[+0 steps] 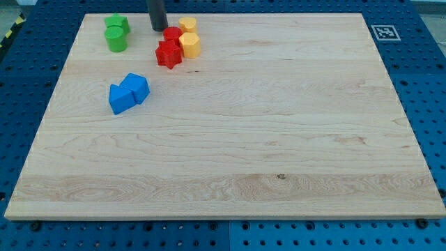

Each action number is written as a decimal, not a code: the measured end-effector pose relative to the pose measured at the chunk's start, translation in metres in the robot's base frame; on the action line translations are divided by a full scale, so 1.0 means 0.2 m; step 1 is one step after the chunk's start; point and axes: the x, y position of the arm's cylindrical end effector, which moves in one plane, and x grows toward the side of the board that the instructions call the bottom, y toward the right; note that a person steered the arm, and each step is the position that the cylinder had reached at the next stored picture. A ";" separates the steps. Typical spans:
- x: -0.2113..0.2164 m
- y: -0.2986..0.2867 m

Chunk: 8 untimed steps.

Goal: Separate the red star from the red circle

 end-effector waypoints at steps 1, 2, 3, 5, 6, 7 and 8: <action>0.14 0.07; 0.20 0.08; 0.29 0.08; 0.31 -0.02; 0.43 0.09; 0.45 0.23; 0.55 0.32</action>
